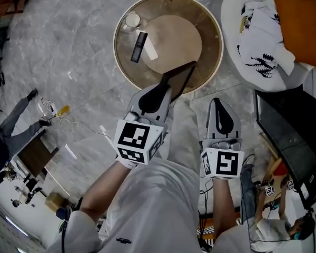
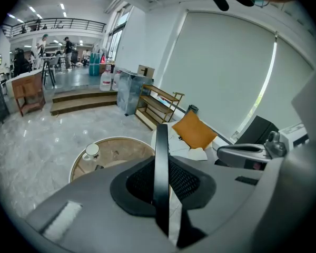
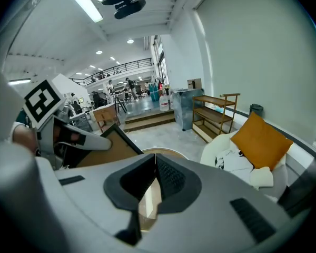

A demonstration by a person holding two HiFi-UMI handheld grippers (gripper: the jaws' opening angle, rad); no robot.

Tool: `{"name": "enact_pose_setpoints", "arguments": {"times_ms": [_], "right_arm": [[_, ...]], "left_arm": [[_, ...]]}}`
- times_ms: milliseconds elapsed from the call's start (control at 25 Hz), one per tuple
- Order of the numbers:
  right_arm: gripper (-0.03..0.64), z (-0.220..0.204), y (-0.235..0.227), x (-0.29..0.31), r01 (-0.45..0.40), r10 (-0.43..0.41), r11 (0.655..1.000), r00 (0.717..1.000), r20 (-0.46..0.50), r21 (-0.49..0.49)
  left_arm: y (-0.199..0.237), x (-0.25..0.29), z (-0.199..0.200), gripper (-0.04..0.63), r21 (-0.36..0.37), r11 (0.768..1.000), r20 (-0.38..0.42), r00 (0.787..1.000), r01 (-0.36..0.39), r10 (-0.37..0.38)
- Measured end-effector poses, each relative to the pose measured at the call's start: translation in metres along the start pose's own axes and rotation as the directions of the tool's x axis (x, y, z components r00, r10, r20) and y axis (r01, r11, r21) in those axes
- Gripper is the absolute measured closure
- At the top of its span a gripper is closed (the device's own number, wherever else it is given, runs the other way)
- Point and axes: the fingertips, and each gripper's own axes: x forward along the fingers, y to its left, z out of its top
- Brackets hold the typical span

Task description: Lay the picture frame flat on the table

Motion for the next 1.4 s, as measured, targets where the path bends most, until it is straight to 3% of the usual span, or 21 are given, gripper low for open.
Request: {"name": "enact_pose_setpoints", "arguments": {"times_ms": [400, 680, 1120, 1400], "right_arm": [[0.611, -0.032, -0.014, 0.042, 0.019, -0.019, 1.0, 1.0, -0.022, -0.011], [0.611, -0.062, -0.028, 0.077, 0.031, -0.028, 0.998, 0.998, -0.047, 0.062], [0.611, -0.096, -0.05, 0.119, 0.055, -0.053, 0.998, 0.997, -0.058, 0.032], [0.611, -0.133, -0.03, 0.131, 0.003, 0.001, 0.999, 0.995, -0.101, 0.04]], "left_arm": [[0.013, 0.058, -0.018, 0.537, -0.045, 0.999, -0.028, 0.999, 0.017, -0.019], [0.017, 0.1, -0.036, 0.537, -0.055, 0.997, -0.041, 0.998, 0.046, -0.048], [0.035, 0.163, -0.071, 0.537, -0.085, 0.994, -0.061, 0.996, 0.067, -0.072], [0.045, 0.19, -0.107, 0.537, -0.1, 0.991, -0.105, 0.99, 0.084, -0.095]]}}
